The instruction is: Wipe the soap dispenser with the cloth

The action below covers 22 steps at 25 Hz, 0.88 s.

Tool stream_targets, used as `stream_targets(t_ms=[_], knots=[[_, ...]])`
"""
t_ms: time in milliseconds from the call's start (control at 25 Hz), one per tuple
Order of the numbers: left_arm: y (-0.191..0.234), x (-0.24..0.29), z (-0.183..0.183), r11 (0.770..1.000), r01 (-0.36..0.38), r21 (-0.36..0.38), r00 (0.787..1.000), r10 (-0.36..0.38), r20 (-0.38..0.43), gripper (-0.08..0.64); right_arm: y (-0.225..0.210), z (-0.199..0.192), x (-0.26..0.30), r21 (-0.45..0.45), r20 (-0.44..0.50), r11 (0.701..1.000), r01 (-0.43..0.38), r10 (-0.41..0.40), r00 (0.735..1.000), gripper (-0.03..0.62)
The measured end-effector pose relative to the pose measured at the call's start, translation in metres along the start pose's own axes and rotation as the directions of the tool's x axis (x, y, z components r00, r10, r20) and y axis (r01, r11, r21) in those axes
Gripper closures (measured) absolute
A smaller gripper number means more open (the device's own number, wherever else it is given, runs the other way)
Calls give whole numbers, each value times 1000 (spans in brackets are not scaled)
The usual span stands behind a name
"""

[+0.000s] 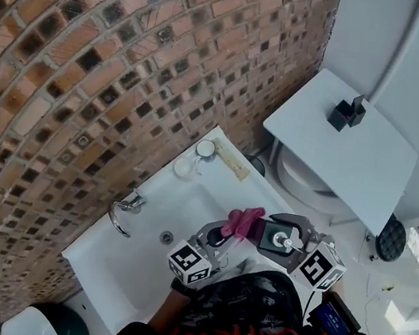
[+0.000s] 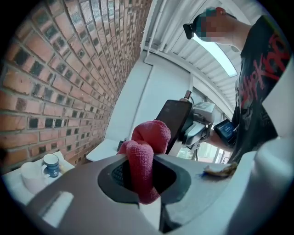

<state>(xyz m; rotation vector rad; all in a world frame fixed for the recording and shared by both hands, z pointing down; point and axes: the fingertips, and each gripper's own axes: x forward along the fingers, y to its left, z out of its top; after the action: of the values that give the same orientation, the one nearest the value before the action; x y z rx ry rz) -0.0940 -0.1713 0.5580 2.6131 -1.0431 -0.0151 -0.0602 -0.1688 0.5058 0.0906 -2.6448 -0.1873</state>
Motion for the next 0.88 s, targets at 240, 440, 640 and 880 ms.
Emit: stream_targets(t_ms=[240, 440, 640, 880], knots=[[-5, -4, 8, 998, 37, -43, 999, -36, 20, 515, -1, 16, -17, 51, 136, 999, 12, -19, 991, 288], [-7, -17, 33, 997, 38, -61, 993, -31, 111, 515, -10, -2, -15, 6, 22, 997, 79, -80, 997, 288], [-21, -34, 88, 999, 46, 5, 969, -46, 241, 515, -15, -26, -5, -34, -68, 994, 103, -105, 992, 288], [-46, -41, 126, 994, 89, 67, 952, -105, 286, 515, -6, -45, 9, -145, -169, 986, 86, -111, 979, 288]])
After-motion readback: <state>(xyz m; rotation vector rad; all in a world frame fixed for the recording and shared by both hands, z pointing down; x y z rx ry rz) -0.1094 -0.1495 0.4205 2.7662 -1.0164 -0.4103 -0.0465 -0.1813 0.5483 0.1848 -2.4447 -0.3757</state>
